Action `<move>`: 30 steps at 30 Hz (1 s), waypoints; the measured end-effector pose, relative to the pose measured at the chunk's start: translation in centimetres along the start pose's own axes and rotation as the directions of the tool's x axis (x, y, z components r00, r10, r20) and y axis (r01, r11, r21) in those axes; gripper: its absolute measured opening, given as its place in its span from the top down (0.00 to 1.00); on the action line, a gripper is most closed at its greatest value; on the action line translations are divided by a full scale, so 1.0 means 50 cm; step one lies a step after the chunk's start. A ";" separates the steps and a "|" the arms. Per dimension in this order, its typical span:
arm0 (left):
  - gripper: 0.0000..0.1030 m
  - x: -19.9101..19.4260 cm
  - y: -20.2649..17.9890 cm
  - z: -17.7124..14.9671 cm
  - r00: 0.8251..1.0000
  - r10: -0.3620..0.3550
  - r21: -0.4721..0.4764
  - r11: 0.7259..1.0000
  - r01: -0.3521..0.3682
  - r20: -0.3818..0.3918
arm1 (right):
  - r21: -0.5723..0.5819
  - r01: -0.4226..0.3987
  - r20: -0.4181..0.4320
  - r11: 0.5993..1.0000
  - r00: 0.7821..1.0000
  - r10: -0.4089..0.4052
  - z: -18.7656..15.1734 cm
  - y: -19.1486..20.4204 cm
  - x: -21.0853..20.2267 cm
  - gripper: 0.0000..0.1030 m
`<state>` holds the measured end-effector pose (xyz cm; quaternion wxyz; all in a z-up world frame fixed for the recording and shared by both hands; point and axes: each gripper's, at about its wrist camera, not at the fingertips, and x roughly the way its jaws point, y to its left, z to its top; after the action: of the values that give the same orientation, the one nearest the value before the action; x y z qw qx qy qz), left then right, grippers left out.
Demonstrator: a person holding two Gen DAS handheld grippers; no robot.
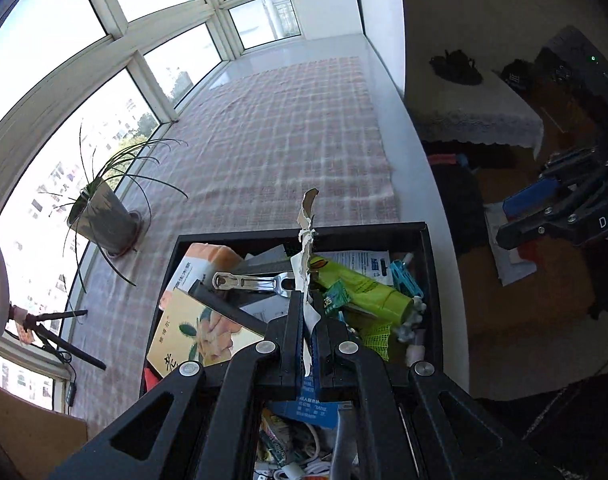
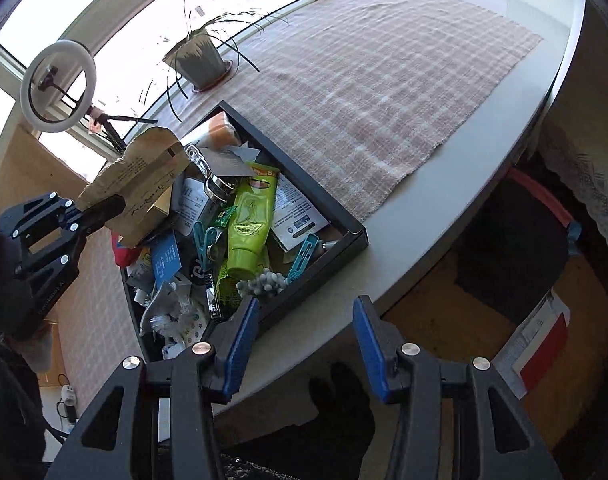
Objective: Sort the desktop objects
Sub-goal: 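Carry the packet over the tray and open the left tool to drop it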
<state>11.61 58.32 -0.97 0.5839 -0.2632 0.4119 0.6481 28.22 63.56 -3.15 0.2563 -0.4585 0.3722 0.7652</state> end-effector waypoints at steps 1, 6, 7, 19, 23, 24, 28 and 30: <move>0.97 0.011 -0.007 0.001 1.000 -0.005 0.005 1.000 0.005 -0.011 | 0.002 0.000 -0.002 1.000 1.000 0.000 -0.002 -0.004 0.000 0.56; 0.94 0.059 -0.038 -0.002 0.998 -0.002 0.042 0.999 0.004 -0.066 | 0.014 -0.005 -0.006 1.000 1.000 0.005 -0.008 -0.021 0.000 0.56; 0.93 0.067 -0.039 -0.004 0.996 -0.014 0.035 0.999 0.017 -0.082 | 0.015 -0.007 -0.006 1.000 1.000 0.007 -0.008 -0.023 0.000 0.56; 0.52 0.032 0.025 -0.059 0.989 -0.125 -0.204 0.973 0.105 -0.085 | -0.027 -0.017 -0.016 0.999 1.000 0.017 0.012 -0.012 0.004 0.56; 0.46 0.013 0.037 -0.098 0.987 -0.138 -0.270 0.956 0.112 -0.079 | -0.065 -0.025 -0.019 0.998 1.000 0.024 0.028 0.009 0.011 0.56; 0.46 0.011 0.037 -0.107 0.987 -0.140 -0.281 0.953 0.112 -0.081 | -0.076 -0.029 -0.022 0.997 0.999 0.027 0.031 0.017 0.013 0.56; 0.46 0.001 0.039 -0.146 0.987 -0.132 -0.324 0.941 0.097 -0.087 | -0.125 -0.045 -0.040 0.991 0.998 0.040 0.043 0.051 0.033 0.56; 0.45 -0.006 0.040 -0.165 0.989 -0.118 -0.343 0.936 0.082 -0.087 | -0.155 -0.051 -0.050 0.987 0.998 0.044 0.046 0.070 0.046 0.56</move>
<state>8.59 51.27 -4.57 0.5395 -0.4143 0.3109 0.6638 23.43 63.44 -3.33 0.1923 -0.4860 0.3276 0.7871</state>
